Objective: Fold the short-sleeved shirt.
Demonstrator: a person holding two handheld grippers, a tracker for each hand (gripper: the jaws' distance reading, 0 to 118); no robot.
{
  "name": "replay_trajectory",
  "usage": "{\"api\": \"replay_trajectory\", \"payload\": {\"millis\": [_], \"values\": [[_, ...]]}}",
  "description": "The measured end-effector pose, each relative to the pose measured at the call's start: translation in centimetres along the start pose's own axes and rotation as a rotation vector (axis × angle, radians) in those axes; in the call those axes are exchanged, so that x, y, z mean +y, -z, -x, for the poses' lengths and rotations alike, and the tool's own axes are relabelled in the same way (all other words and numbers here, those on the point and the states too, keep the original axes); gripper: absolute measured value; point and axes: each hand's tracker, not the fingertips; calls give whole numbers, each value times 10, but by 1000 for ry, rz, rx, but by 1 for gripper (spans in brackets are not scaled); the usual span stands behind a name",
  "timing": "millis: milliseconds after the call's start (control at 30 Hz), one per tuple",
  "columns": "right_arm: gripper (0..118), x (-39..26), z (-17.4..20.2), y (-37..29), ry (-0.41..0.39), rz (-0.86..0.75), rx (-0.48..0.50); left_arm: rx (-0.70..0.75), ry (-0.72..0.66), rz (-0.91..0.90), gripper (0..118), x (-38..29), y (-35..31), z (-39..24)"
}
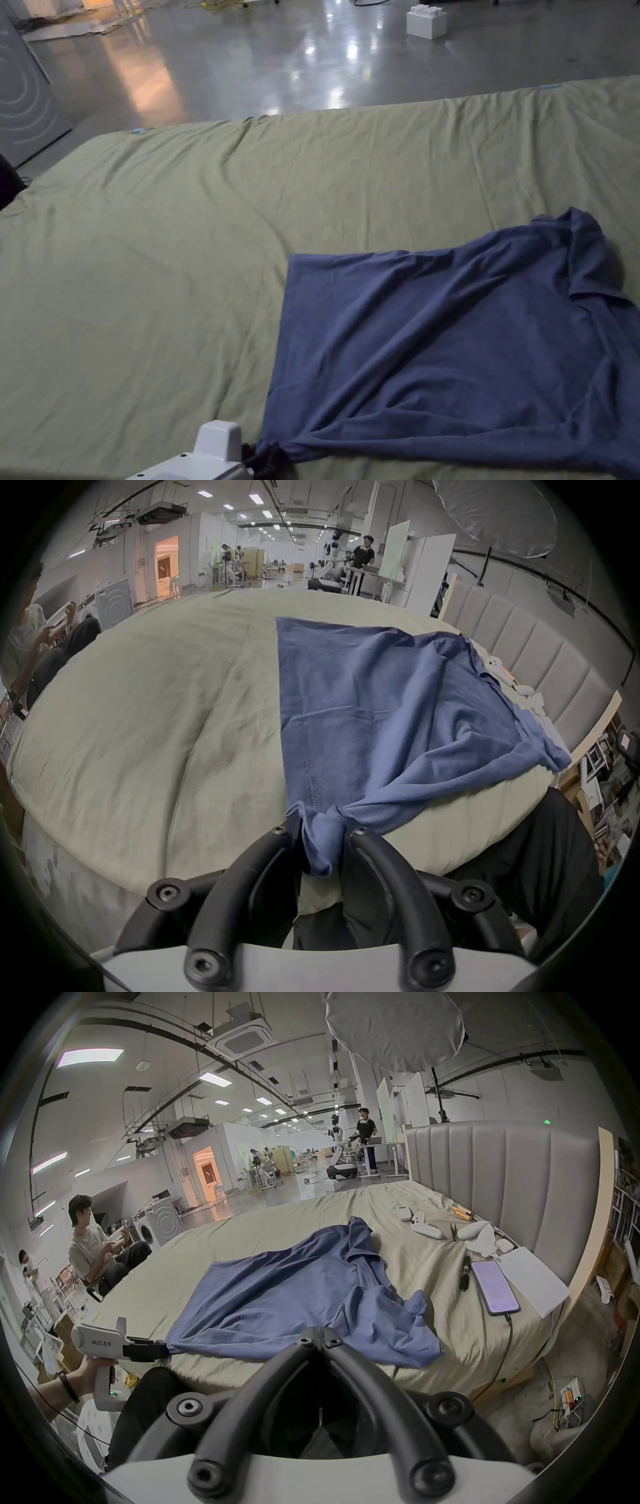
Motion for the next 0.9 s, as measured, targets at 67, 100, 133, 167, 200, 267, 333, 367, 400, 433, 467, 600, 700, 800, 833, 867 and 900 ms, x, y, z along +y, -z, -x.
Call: {"api": "replay_trajectory", "payload": {"millis": [67, 100, 133, 167, 200, 267, 333, 367, 400, 433, 467, 600, 700, 800, 833, 867, 900], "values": [[0, -2, -7, 2, 8, 4, -7, 9, -6, 30, 15, 3, 3, -1], [1, -3, -10, 4, 7, 6, -13, 17, 4, 39, 15, 5, 5, -3], [5, -3, -14, 7, 3, 9, -21, 29, 12, 56, 15, 6, 7, -6], [20, -4, -20, 12, -3, 12, -37, 47, 27, 73, 15, 7, 9, -9], [58, -4, -27, 17, -6, 13, -55, 59, 63, 92, 15, 8, 13, -12], [93, -3, -45, 32, 33, 17, -91, 81, 100, 114, 15, 10, 16, -17], [88, 0, -63, 52, 79, 79, -135, 89, 85, 124, 15, 13, 17, -21], [88, -1, -72, 66, 95, 136, -151, 90, 75, 131, 15, 15, 17, -21], [88, -4, -80, 80, 100, 183, -160, 91, 71, 135, 15, 15, 17, -21], [88, -7, -87, 89, 102, 179, -171, 91, 66, 135, 15, 15, 17, -20], [88, -12, -92, 99, 104, 201, -188, 89, 60, 134, 15, 13, 17, -19], [49, -35, -107, 130, 97, 262, -222, 75, 28, 122, 15, 11, 15, -15], [16, -49, -114, 144, 100, 306, -201, 73, 17, 129, 15, 13, 15, -16], [11, -53, -108, 141, -32, 286, -171, 74, 18, 121, 15, 11, 14, -16], [11, -54, -104, 141, -41, 293, -151, 74, 18, 115, 15, 9, 13, -16], [11, -55, -103, 139, -43, 295, -141, 73, 20, 109, 10, 8, 13, -16], [10, -56, -103, 138, -49, 282, -141, 72, 19, 101, 10, 7, 13, -15]]}}
